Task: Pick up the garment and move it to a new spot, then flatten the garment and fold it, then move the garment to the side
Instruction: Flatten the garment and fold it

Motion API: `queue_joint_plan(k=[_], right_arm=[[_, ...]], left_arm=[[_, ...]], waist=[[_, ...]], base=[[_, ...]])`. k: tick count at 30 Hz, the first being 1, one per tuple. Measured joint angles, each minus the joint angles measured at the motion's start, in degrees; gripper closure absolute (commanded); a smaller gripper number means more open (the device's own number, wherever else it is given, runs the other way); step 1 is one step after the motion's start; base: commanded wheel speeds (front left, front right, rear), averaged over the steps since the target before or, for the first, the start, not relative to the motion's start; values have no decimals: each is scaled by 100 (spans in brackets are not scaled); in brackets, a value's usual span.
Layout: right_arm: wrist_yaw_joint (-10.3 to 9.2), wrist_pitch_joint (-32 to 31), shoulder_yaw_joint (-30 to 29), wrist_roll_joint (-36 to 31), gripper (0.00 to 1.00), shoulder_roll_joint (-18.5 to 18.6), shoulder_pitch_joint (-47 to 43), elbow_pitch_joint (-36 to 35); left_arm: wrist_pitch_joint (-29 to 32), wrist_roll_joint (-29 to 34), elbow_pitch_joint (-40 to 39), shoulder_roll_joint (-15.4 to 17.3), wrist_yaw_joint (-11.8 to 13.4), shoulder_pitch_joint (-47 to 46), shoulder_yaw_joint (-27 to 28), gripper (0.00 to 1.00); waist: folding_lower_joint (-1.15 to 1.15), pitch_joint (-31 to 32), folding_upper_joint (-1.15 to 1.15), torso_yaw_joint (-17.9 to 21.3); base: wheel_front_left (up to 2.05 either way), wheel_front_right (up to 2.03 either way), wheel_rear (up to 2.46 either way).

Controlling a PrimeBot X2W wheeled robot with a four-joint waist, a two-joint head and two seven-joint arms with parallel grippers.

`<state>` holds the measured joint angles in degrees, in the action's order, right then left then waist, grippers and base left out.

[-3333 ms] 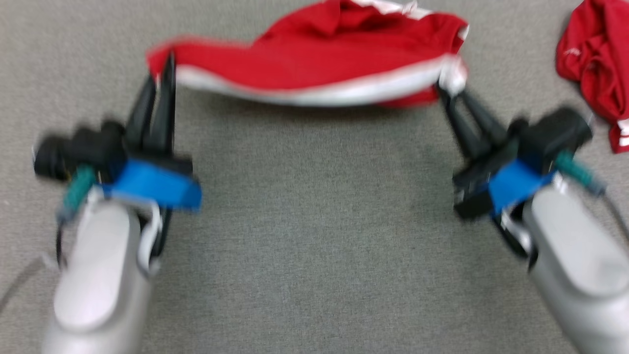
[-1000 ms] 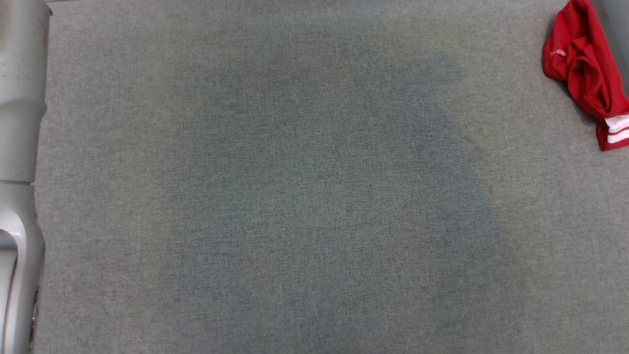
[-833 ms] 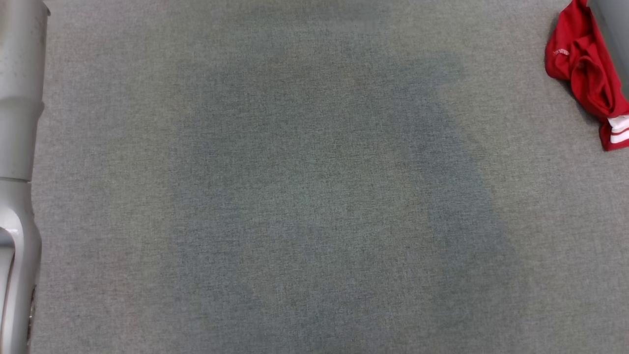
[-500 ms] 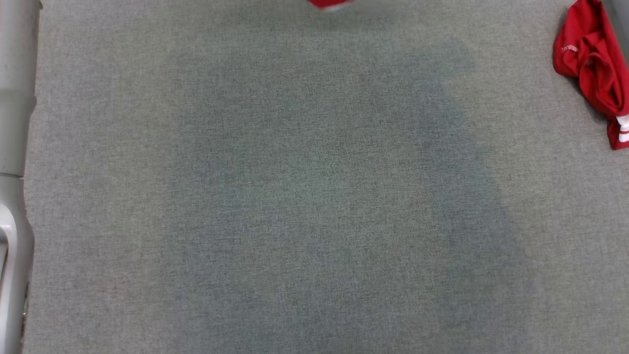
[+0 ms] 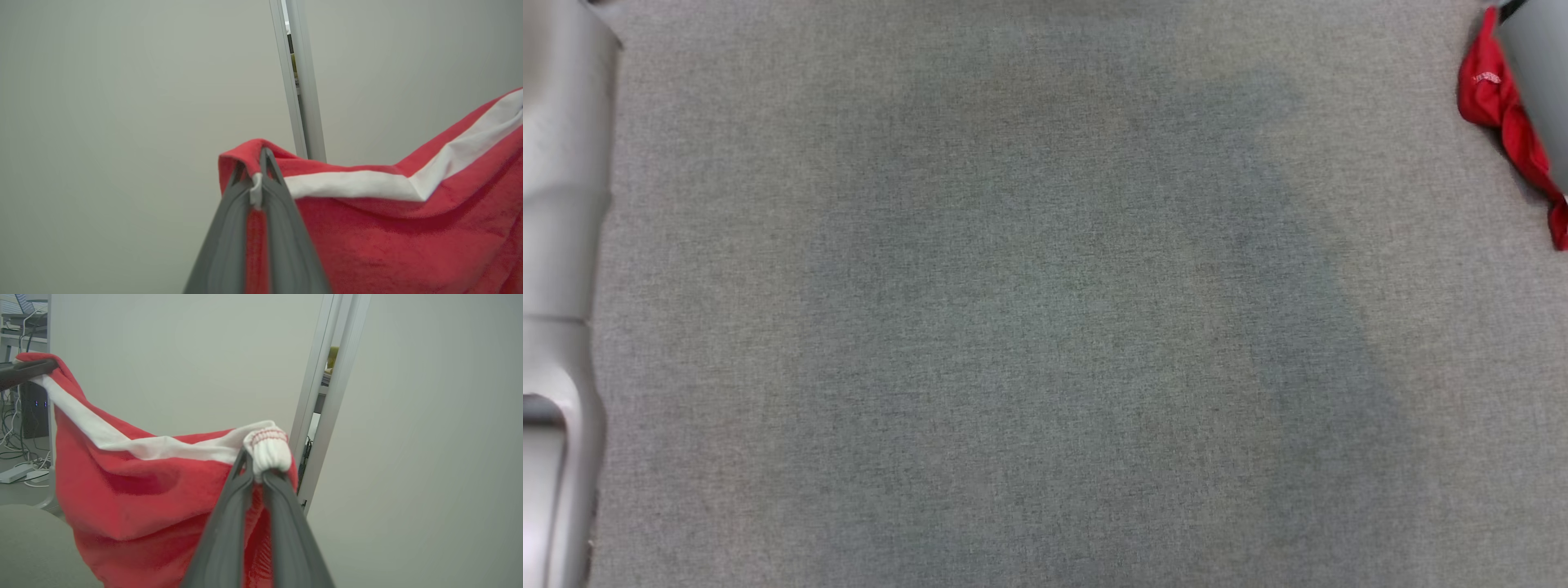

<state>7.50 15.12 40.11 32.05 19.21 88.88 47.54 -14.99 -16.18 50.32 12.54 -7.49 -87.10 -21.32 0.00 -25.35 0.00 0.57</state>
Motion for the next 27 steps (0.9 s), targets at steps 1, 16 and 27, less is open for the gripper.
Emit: queue_joint_plan(k=[1,16,27], right_arm=[[1,0,11,-43,100,22,-105,-154],[1,2,-307,-261,100,499,-4688,-2915],[1,1,-447,-182,100,673,-7599,-3521]], left_arm=[[-1,-29,-122,-24,0,119,40,100],[-5,-74,-2924,3,556,5345,762,100],[-4,-314,-3571,-390,742,8196,786,100]], waist=[[0,0,0,-14],[-2,631,0,-17],[-2,1239,0,-91]], base=[[0,0,0],[0,0,0],[0,0,0]])
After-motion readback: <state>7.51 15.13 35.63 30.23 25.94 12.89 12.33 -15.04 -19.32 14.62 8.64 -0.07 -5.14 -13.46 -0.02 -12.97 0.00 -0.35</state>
